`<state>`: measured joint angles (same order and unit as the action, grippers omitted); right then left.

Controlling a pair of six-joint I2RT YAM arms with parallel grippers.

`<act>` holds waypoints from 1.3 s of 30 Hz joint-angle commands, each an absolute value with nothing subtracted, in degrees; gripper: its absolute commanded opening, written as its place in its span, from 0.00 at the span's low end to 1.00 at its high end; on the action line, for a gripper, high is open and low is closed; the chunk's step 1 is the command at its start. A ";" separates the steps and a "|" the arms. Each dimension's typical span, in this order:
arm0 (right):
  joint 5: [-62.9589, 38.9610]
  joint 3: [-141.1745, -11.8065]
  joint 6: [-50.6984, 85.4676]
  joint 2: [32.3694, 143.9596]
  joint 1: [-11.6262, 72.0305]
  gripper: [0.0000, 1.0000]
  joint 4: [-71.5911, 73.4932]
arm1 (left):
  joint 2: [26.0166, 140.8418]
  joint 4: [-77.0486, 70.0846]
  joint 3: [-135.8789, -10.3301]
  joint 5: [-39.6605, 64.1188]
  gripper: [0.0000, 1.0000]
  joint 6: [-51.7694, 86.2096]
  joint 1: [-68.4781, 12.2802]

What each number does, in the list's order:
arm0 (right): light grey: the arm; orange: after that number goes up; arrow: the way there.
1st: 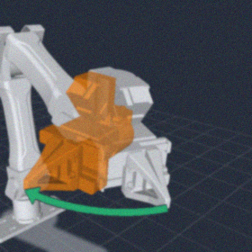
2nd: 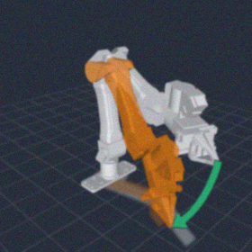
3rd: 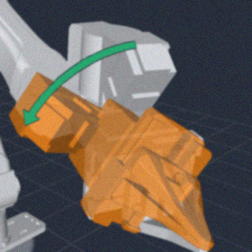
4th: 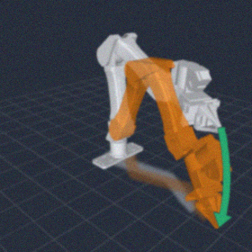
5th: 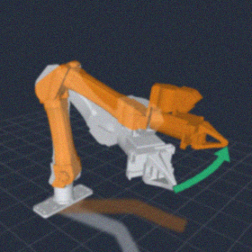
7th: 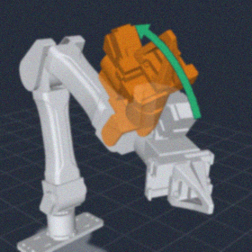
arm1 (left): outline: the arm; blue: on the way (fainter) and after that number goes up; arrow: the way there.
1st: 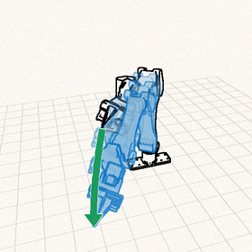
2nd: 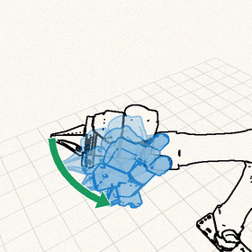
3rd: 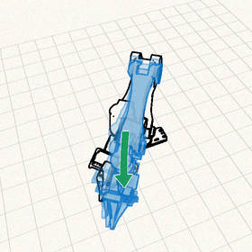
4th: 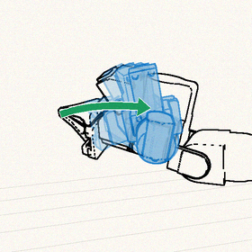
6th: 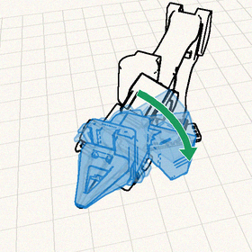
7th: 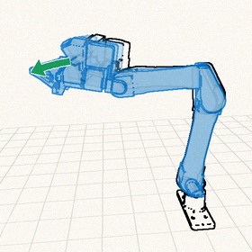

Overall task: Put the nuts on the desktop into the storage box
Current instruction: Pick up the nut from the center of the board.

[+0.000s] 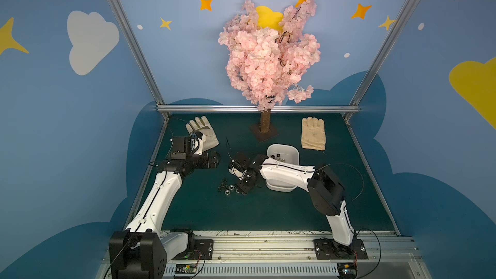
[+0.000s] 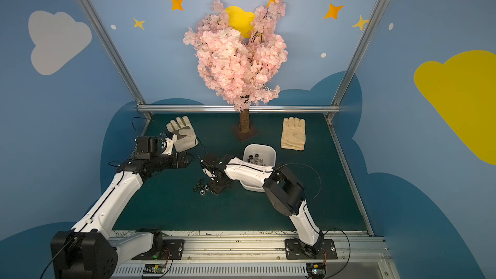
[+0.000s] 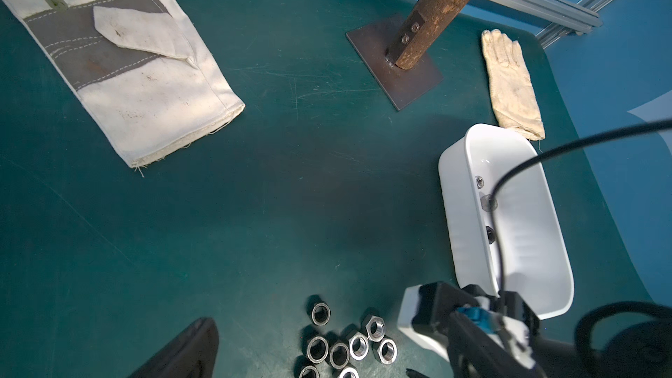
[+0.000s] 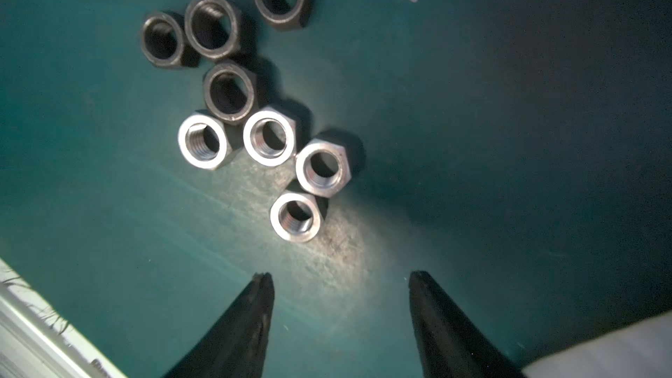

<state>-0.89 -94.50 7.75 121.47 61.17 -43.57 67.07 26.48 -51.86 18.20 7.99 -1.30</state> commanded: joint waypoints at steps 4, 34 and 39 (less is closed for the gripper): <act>-0.70 -99.54 8.27 125.24 62.90 0.65 -47.22 | 67.12 26.37 -51.78 18.19 1.00 8.17 -1.35; 2.92 -92.45 10.32 107.92 47.84 0.19 -44.27 | 66.22 26.30 -51.68 17.84 1.00 8.17 -1.09; 6.40 -91.50 9.64 107.83 40.32 0.18 -46.74 | 66.45 26.37 -51.69 17.83 1.00 8.18 -1.12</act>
